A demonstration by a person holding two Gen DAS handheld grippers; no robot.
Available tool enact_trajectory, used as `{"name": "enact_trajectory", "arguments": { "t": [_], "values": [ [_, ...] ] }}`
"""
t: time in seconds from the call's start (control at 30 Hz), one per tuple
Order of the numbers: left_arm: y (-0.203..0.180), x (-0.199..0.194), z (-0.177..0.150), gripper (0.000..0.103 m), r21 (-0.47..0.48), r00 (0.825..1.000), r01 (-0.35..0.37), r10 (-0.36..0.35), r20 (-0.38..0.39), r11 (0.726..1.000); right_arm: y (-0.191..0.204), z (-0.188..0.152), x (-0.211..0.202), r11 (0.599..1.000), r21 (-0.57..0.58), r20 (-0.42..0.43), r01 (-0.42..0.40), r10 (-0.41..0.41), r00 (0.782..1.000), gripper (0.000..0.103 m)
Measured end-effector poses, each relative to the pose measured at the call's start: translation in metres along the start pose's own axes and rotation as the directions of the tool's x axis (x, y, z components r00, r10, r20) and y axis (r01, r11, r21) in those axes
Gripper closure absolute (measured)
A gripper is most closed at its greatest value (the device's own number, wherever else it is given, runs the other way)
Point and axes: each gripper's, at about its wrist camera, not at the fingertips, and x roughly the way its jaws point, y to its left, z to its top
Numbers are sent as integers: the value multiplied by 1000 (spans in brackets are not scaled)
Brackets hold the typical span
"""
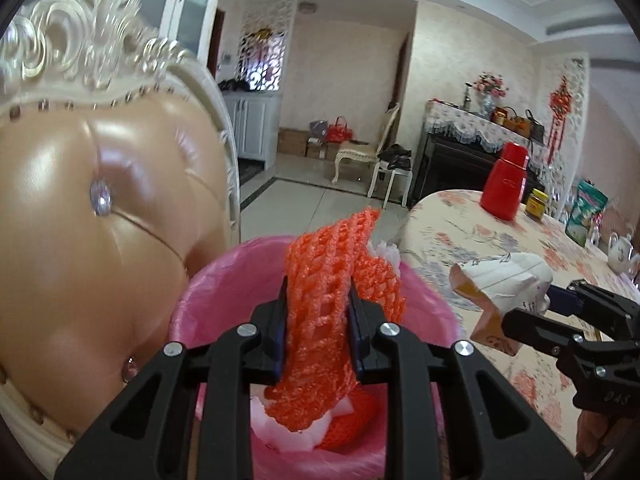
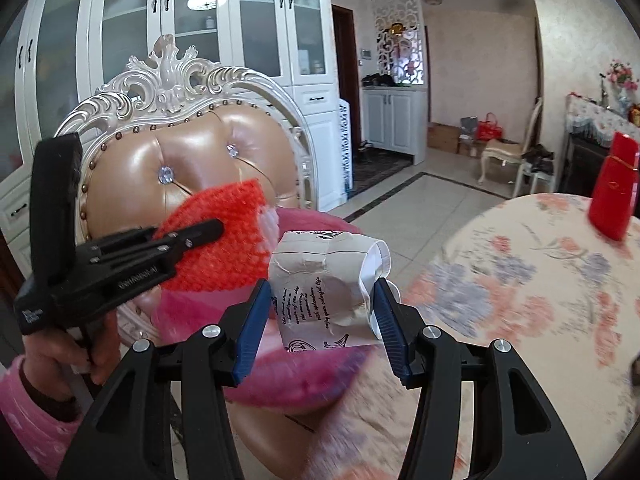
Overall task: Collect trash
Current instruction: 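Carry the orange net and paper cup to the pink bin and release both, then move both open tools back over the tissues and paper packet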
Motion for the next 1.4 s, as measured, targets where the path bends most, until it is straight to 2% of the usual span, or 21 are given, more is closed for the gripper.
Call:
{"name": "enact_trajectory", "arguments": {
  "t": [0.13, 0.17, 0.23, 0.3, 0.37, 0.5, 0.57, 0.6, 0.63, 0.77, 0.87, 0.97, 1.07, 1.2, 1.3, 1.4],
  "values": [
    [12, 10, 2, 73, 14, 999, -36, 36, -3, 999, 4, 6, 22, 1000, 6, -6, -19, 19, 1000, 51],
    [11, 12, 0, 65, 18, 999, -51, 51, -2, 999, 6, 7, 27, 1000, 4, 1, -29, 29, 1000, 50],
    [15, 12, 0, 51, 13, 996, -89, 89, 11, 996, 8, 7, 32, 999, -4, 3, -47, 47, 999, 31],
    [22, 6, -1, 45, -14, 994, -102, 102, 24, 995, 8, 4, 31, 999, -17, 14, -39, 39, 999, 31],
    [27, 2, -3, 34, -25, 993, -117, 118, 30, 993, 6, 2, 27, 999, -21, 12, -26, 26, 1000, 31],
    [28, -13, -9, 24, -32, 987, -156, 158, 42, 987, -4, -5, 6, 1000, -15, 20, -2, 2, 1000, 31],
    [25, -24, -15, 11, -50, 985, -162, 165, 53, 985, -9, -10, -8, 999, -22, 21, 25, -24, 999, 31],
    [22, -28, -18, 8, -55, 985, -156, 159, 63, 986, -12, -14, -16, 999, -24, 24, 43, -43, 999, 31],
    [16, -33, -21, 5, -55, 986, -146, 149, 70, 988, -15, -18, -24, 998, -20, 23, 55, -55, 998, 31],
    [-16, -39, -29, 5, 15, 992, -105, 104, 67, 994, -33, -32, -54, 993, 5, 16, 117, -117, 993, 31],
    [-51, -42, -31, 5, 92, 994, -79, 72, 78, 993, -49, -43, -80, 984, 20, 27, 178, -178, 984, 30],
    [-88, -45, -31, 5, 146, 997, -17, 6, 77, 989, -69, -58, -109, 969, 50, 38, 243, -245, 969, 29],
    [-129, -45, -36, 5, 184, 996, 60, -72, 57, 981, -98, -80, -140, 943, 106, 28, 317, -321, 947, 28],
    [-188, -45, -44, 5, 257, 986, 157, -168, 21, 954, -136, -106, -175, 894, 179, -4, 411, -417, 909, 28],
    [-240, -43, -49, 5, 296, 970, 236, -243, -14, 926, -168, -126, -205, 848, 254, -32, 466, -474, 880, 28],
    [-281, -36, -55, 5, 311, 952, 303, -303, -51, 901, -197, -143, -234, 789, 304, -53, 534, -545, 837, 28]
  ]
}}
